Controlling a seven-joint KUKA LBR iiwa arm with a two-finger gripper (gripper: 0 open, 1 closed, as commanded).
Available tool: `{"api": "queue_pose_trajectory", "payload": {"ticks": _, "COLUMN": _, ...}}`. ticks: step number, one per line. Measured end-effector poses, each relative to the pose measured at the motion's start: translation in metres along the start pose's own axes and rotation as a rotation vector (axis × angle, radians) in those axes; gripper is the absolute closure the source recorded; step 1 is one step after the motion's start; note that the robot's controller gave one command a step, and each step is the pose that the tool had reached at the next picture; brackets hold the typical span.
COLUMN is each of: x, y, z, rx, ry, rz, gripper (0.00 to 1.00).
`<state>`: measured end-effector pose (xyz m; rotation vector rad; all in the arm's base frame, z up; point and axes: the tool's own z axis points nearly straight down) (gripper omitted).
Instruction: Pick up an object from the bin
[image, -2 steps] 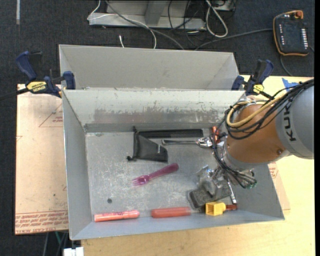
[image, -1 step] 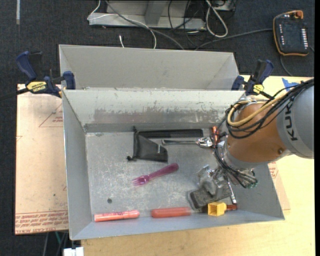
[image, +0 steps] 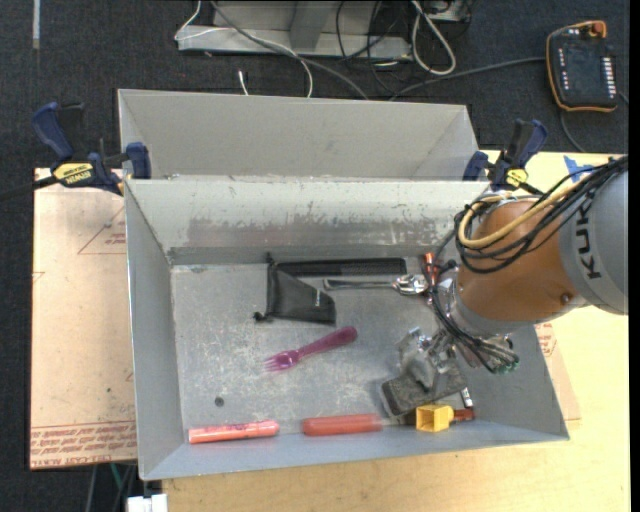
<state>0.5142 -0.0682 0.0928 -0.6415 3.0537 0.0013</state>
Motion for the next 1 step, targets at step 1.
{"api": "queue_pose_trajectory", "payload": {"ticks": 1, "x": 0.0006, "y": 0.0013, "z": -0.0225, "rx": -0.004, "ry": 0.005, "rz": 0.001, "gripper": 1.0}}
